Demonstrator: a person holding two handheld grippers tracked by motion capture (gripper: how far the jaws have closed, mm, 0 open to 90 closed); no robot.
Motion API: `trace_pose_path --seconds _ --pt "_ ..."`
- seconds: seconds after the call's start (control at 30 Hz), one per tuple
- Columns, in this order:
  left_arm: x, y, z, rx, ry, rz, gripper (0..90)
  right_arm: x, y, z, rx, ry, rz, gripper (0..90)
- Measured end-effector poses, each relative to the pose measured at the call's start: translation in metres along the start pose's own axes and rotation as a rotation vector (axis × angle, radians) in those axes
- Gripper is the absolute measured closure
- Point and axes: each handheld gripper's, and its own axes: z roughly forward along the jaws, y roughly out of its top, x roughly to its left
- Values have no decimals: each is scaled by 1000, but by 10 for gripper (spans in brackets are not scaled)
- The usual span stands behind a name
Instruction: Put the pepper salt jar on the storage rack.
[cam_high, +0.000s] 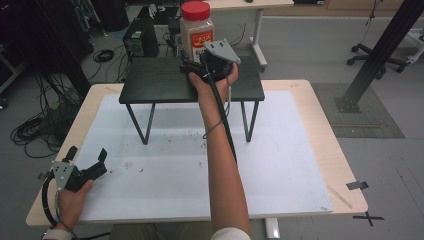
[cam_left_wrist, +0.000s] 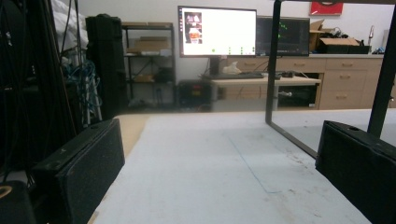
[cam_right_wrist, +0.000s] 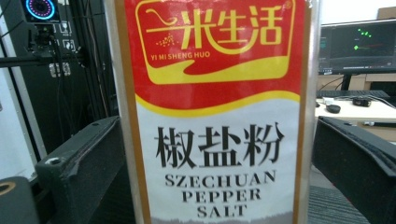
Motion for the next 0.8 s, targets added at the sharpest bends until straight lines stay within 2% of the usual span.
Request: trace_pose_path --seconds 0.23,0.33,0.8 --pt "0 0 0 -1 0 1 15 -3 -1 -8 0 12 6 11" --pt "0 0 0 -2 0 1 15 -3 0 -12 -18 20 6 14" --pt "0 0 0 -2 0 3 15 -7 -3 -26 -10 38 6 14"
